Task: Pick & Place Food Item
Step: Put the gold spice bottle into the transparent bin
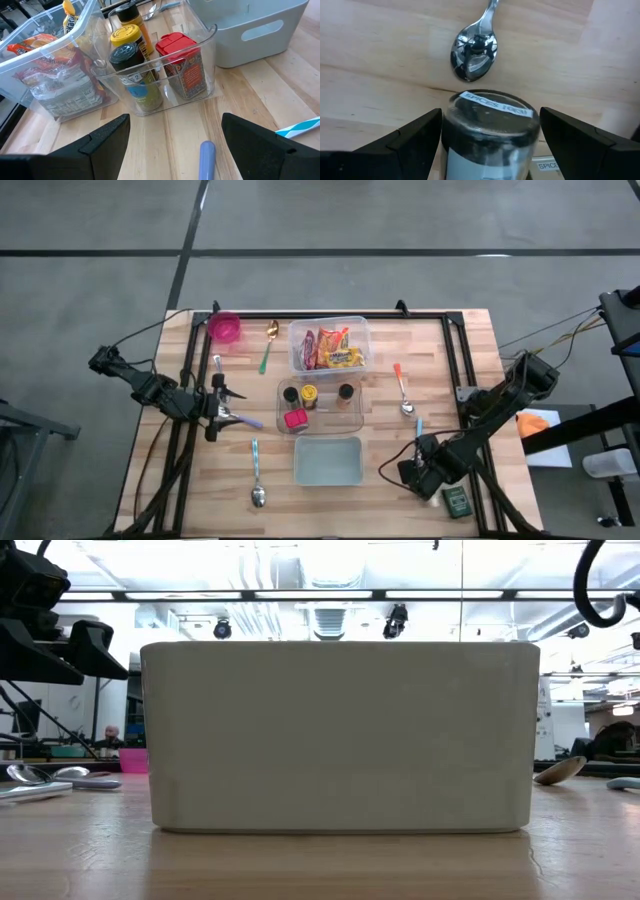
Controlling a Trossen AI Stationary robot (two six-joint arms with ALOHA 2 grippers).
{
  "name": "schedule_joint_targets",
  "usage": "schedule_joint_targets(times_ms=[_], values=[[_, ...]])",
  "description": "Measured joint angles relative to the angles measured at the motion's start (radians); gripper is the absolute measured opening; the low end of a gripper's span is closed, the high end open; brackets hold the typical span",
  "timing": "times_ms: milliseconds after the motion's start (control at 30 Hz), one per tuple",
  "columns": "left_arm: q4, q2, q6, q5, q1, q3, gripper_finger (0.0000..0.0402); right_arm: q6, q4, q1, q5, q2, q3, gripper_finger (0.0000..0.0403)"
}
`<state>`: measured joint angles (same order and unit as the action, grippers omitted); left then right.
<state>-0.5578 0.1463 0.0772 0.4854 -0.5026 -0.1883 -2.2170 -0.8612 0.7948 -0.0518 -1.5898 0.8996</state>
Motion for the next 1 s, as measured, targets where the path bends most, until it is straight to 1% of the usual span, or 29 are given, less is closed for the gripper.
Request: schedule_joint_targets(times_ms=[300, 833, 1000], values=[[0.000, 0.000, 0.000, 0.000, 0.000, 0.000, 0.0317, 0.003, 0.071, 0.000, -0.010, 0.000, -0.039, 0.0329], [0.000, 0.000, 0.000, 0.000, 0.000, 0.000, 0.0317, 0.003, 0.091, 0.000, -0.013, 0.000, -0.043, 0.0329], [0.000, 0.000, 0.000, 0.000, 0.000, 0.000, 0.0317, 0.018, 0.121, 0.000, -0.054, 0.000, -0.043, 0.0329]])
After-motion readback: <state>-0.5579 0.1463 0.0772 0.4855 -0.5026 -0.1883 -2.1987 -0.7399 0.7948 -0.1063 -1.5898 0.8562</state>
